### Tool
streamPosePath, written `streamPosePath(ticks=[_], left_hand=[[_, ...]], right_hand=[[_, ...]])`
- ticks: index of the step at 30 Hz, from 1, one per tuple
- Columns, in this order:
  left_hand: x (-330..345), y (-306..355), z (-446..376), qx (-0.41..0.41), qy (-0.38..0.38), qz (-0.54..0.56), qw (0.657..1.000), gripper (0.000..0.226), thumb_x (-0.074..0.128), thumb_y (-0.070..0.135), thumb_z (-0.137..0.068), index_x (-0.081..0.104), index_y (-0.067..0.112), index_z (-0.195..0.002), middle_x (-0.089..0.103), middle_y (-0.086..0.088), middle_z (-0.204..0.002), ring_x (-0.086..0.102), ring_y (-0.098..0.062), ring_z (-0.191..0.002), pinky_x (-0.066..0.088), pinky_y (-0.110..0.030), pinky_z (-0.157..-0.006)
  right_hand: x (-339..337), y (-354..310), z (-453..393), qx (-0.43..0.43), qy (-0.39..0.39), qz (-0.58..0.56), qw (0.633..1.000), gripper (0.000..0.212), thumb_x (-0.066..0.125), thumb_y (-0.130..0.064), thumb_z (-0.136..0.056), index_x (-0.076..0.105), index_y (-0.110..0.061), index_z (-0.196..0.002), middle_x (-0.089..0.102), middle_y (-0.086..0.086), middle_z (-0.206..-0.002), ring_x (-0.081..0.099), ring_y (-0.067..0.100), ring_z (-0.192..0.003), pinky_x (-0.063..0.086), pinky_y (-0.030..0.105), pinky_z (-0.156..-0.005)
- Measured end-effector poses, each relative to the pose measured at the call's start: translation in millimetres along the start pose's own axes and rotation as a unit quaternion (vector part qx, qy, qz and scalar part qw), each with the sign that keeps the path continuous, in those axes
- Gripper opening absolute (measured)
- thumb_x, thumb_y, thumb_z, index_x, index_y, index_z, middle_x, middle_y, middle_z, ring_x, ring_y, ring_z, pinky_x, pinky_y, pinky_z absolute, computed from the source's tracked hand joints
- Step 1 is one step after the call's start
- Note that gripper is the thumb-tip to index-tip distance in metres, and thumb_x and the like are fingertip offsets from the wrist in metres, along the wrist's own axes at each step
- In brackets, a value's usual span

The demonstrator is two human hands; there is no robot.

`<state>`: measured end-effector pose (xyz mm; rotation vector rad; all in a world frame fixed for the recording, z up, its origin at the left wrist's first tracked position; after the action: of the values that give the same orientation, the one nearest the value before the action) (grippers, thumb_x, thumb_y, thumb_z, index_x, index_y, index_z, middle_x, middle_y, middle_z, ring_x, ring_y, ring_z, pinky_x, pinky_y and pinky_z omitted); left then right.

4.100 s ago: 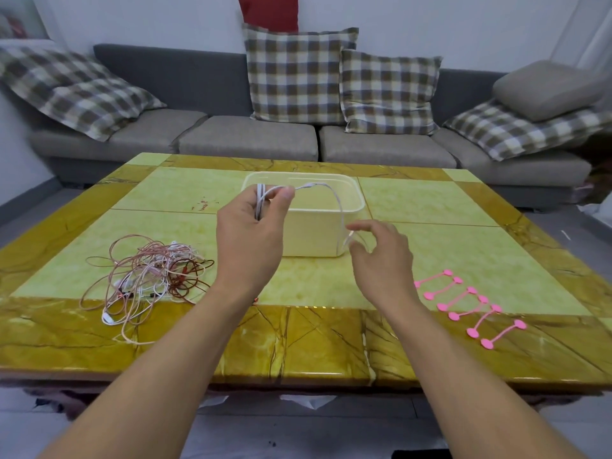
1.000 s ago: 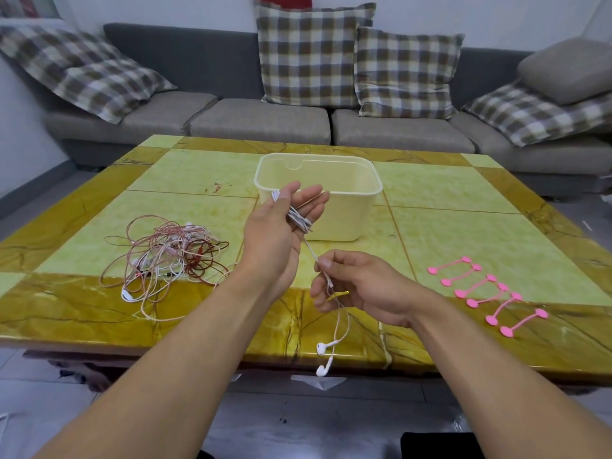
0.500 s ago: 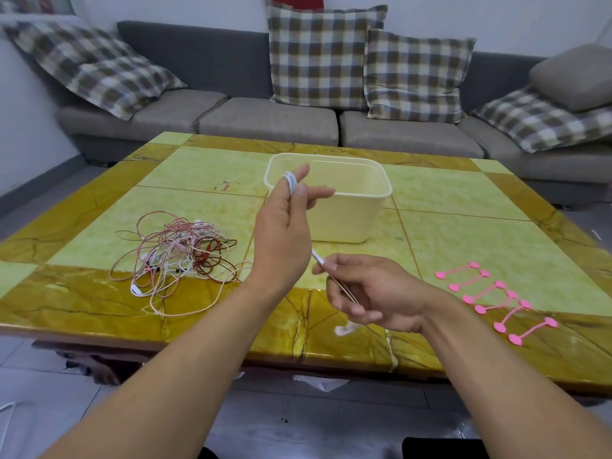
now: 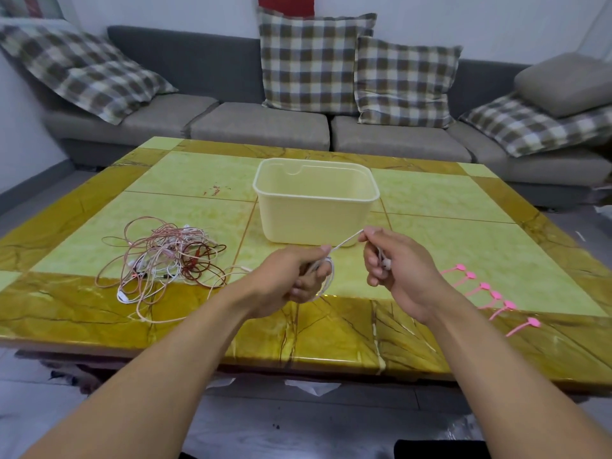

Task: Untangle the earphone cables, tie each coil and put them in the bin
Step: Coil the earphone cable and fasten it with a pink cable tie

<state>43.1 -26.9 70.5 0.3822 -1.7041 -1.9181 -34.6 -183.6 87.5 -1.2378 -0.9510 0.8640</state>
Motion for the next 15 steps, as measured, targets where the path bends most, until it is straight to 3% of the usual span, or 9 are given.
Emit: streamPosePath(ticks=[5,9,12,15], left_hand=[[4.4,16.9,3.1,0.035,-0.036,0.212,0.976,0.038,0.045,0.042,-0.099,0.052,0.015,-0.073,0.020,0.006,-0.052,0.016,-0.011,-0.047,0.015,-0.025,-0.047],[-1.1,20.3,-0.7,0.082,0.042,0.323,0.942,0.030,0.043,0.025,-0.104,0.063,0.004,-0.106,0.041,0.002,-0.061,0.041,-0.011,-0.053,0.039,-0.021,-0.054],[-2.7,18.3,-5.2,0.111,0.089,0.319,0.937,0.037,0.035,0.019,-0.109,0.060,-0.003,-0.125,0.072,-0.005,-0.084,0.072,-0.017,-0.082,0.057,-0.023,-0.073],[-1.7,15.0,-8.3,0.140,0.116,0.298,0.937,0.040,0.030,0.016,-0.111,0.054,-0.010,-0.128,0.073,-0.014,-0.119,0.069,-0.025,-0.114,0.058,-0.028,-0.092]], right_hand=[[-0.6,13.9,-2.4,0.043,0.000,0.079,0.996,0.015,0.059,-0.024,-0.103,0.073,-0.018,-0.100,0.041,-0.004,-0.061,0.032,0.010,-0.050,0.035,0.024,-0.048],[13.2,21.0,1.8,0.034,-0.077,0.177,0.981,0.023,0.057,-0.029,-0.104,0.078,-0.021,-0.101,0.046,-0.004,-0.062,0.038,0.010,-0.052,0.039,0.026,-0.051],[22.9,24.0,2.4,0.002,-0.072,0.205,0.976,0.019,0.063,-0.031,-0.100,0.081,-0.024,-0.102,0.051,-0.005,-0.060,0.043,0.014,-0.054,0.042,0.030,-0.054],[30.9,25.3,1.9,-0.021,-0.060,0.284,0.957,0.019,0.064,-0.035,-0.099,0.079,-0.030,-0.108,0.060,-0.006,-0.065,0.049,0.014,-0.052,0.043,0.029,-0.057]])
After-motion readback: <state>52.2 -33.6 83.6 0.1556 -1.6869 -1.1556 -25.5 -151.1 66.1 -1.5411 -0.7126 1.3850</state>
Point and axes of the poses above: each hand's wrist, its own z-axis away from the middle knuckle, its own x-axis out of the palm, y = z × x, the point moved 4 cm from there along -z, towards the middle knuckle
